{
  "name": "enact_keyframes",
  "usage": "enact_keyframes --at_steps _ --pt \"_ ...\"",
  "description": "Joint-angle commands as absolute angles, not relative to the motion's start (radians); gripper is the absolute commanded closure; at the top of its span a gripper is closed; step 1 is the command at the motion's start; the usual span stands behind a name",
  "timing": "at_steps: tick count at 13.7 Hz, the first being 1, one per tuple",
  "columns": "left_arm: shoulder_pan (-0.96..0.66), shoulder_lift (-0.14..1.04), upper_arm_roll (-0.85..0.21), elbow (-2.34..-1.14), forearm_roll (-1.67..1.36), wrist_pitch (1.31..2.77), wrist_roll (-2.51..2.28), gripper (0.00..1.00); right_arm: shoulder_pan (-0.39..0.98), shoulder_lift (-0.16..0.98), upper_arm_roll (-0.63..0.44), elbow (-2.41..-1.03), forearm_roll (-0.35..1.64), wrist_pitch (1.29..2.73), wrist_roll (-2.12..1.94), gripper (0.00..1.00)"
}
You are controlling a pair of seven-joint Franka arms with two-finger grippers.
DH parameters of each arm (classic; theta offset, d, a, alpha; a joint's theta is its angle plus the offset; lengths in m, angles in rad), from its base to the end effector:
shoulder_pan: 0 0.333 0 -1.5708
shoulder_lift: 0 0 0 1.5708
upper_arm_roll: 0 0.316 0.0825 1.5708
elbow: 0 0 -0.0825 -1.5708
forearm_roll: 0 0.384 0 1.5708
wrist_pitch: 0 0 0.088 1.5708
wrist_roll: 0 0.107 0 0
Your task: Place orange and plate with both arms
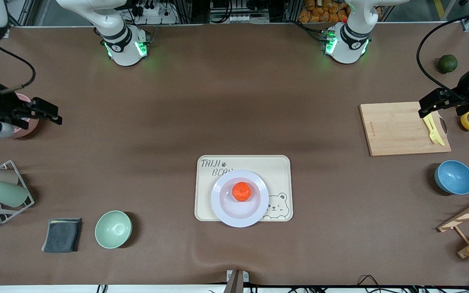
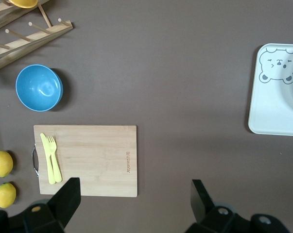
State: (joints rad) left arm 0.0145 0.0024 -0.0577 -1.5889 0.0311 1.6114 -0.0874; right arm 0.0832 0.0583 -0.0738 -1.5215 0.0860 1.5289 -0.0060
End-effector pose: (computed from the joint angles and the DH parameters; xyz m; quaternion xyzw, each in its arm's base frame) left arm 0.5586 -0.0209 0.6183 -0.9996 -0.0216 -0.0110 0.0148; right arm 0.5678 0.0161 0.6118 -0.9988 -0.0084 0.0254 0.0408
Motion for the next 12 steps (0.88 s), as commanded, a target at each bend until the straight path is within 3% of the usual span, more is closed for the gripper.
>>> enact_keyframes --at_steps 1,12 --pt "0.014 0.003 -0.054 -1.569 0.021 1.605 -0.083 0.00 0.054 -0.026 -0.043 -1.580 0.051 1.514 0.104 0.00" --pt "0.014 0.005 -0.051 -1.545 0.020 1.594 -0.084 0.00 -0.014 -0.066 -0.026 -1.560 -0.015 1.453 -0.004 0.00"
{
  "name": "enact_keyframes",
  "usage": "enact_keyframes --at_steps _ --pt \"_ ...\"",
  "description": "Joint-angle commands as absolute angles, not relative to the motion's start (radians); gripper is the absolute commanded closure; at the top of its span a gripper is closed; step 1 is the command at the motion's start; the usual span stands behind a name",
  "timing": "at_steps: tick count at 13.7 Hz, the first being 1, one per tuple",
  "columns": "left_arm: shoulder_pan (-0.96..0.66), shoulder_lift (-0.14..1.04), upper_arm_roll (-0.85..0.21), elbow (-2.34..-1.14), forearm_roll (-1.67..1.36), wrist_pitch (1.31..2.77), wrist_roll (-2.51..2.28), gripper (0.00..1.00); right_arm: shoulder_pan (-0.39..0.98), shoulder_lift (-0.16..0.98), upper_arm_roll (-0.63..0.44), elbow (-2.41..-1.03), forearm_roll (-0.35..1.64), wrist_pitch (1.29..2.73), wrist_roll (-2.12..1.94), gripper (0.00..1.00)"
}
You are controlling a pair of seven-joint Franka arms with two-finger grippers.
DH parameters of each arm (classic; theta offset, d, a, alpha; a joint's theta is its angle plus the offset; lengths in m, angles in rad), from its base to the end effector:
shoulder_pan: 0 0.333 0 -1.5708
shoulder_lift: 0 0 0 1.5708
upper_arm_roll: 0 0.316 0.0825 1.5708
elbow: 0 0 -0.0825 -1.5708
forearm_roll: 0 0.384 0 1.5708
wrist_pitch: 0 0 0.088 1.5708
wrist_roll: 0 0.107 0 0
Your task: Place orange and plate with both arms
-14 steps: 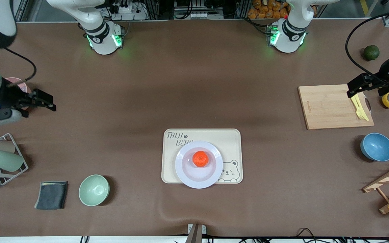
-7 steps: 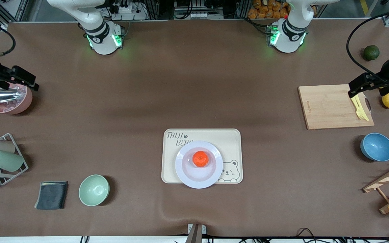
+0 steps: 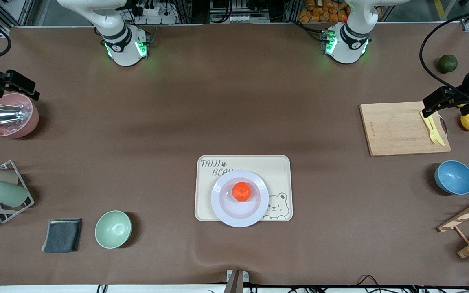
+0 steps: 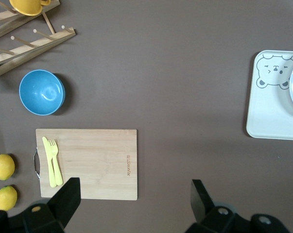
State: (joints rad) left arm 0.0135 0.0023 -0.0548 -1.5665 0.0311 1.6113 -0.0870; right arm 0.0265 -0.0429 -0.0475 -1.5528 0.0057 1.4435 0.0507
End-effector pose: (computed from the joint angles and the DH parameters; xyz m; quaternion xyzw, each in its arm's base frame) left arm 0.5592 -0.0199 0.6290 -0.9994 -0.0225 -0.0222 0.0141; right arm 0.5277 -0.0110 0.6453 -0.9988 0.0355 0.0333 0.0034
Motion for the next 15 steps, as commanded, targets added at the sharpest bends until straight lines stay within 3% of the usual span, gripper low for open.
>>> enact_keyframes --at_steps 1,15 --pt "0.014 0.005 -0.051 -1.545 0.021 1.577 -0.089 0.00 -0.024 -0.061 -0.025 -1.549 -0.012 1.454 -0.018 0.00" --pt "0.014 0.002 -0.046 -1.474 0.075 1.520 -0.086 0.00 -0.035 -0.040 -0.021 -1.554 0.031 1.457 -0.005 0.00"
